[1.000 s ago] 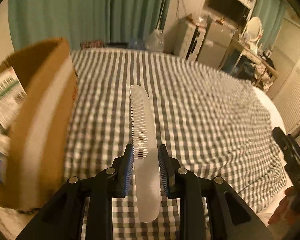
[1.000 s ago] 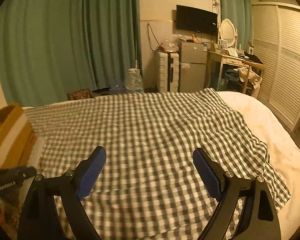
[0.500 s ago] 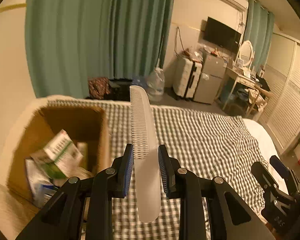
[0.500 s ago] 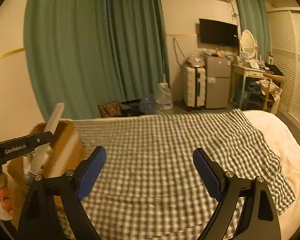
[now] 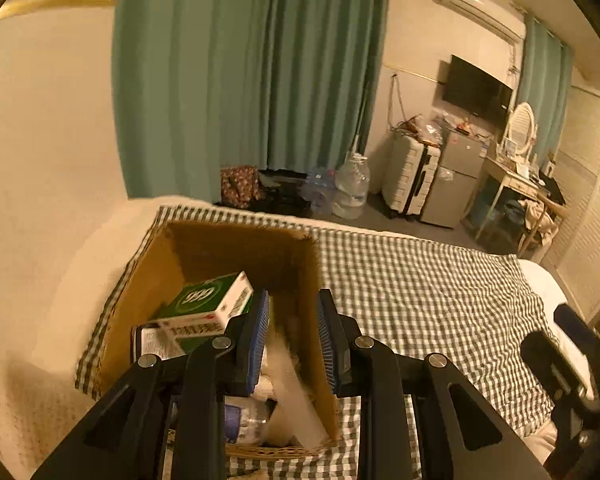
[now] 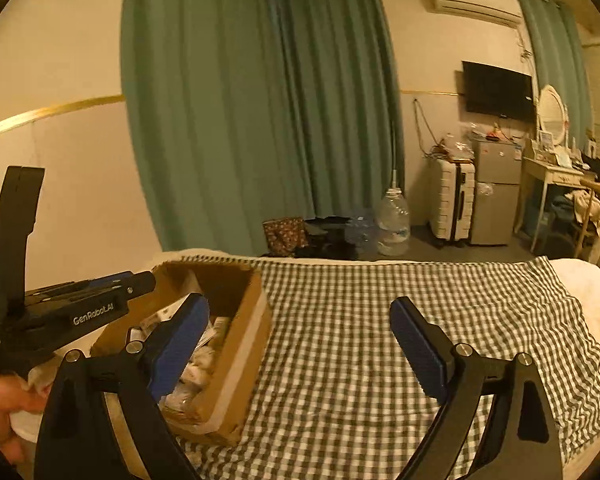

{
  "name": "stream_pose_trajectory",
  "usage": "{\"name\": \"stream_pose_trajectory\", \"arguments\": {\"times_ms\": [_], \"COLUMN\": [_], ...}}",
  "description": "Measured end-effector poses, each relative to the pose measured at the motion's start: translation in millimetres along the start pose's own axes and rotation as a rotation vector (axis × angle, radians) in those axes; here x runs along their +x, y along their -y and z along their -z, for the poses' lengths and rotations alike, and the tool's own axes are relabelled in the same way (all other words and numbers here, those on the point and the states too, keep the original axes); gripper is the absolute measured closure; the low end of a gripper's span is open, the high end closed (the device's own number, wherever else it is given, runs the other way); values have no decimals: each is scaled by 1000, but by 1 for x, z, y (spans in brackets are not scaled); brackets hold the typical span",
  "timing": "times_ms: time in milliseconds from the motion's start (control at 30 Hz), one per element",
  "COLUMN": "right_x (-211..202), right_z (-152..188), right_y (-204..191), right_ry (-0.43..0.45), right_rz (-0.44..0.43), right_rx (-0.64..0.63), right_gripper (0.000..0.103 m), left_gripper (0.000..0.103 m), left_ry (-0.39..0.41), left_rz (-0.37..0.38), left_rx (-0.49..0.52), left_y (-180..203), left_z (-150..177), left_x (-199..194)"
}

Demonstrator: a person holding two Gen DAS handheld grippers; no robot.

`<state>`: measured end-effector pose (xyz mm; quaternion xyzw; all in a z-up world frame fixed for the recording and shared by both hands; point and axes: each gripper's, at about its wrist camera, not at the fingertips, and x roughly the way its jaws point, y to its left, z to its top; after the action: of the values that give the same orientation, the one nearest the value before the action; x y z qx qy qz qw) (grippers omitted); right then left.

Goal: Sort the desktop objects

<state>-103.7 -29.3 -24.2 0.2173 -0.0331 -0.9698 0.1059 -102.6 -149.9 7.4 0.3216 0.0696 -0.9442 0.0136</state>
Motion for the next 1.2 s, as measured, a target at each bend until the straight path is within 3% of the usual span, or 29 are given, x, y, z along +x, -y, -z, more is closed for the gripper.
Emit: {"name": "stream_pose_trajectory", "arguments": {"times_ms": [167,200,233,300,367,500,633,867,1100,1200], "right_x": [22,25,28,36,41,44,39,42,41,40], "right_z": [15,17,19,18,19,20,23,25,24,24], "right_y": [-15,-16,-17,-15,-15,-17,-21,-13,-1,0], "right_ry": [-64,-73,-83,-99,-113,-125,-130,-170,-174,-162], "right_rz": [12,17,24,36,47,58,86,115,148,152], "right_rx": [-35,-37,-37,-32,-20,-22,-45,-14,35,47], "right_gripper": [10,10,10,10,10,9,0,0,0,0], "left_gripper": [74,58,26,1,0,0,0,0,0,0], "left_ry": [-37,-46,-50,-37,-2,-45,-27,8,-24,-29], "left_rz": [20,12,-8,-66,-95,-144,-123,-140,-136,-184], "left_rx": [-21,-20,-19,-29,-44,-47,-64,44,25,56], "left_y": [-24,-29,-34,-41,-51,-59,-62,-35,-32,-29], "left_z": [15,19,23,30,37,40,37,31,33,35], "left_x": [17,20,21,19,15,20,12,2,8,12]}}
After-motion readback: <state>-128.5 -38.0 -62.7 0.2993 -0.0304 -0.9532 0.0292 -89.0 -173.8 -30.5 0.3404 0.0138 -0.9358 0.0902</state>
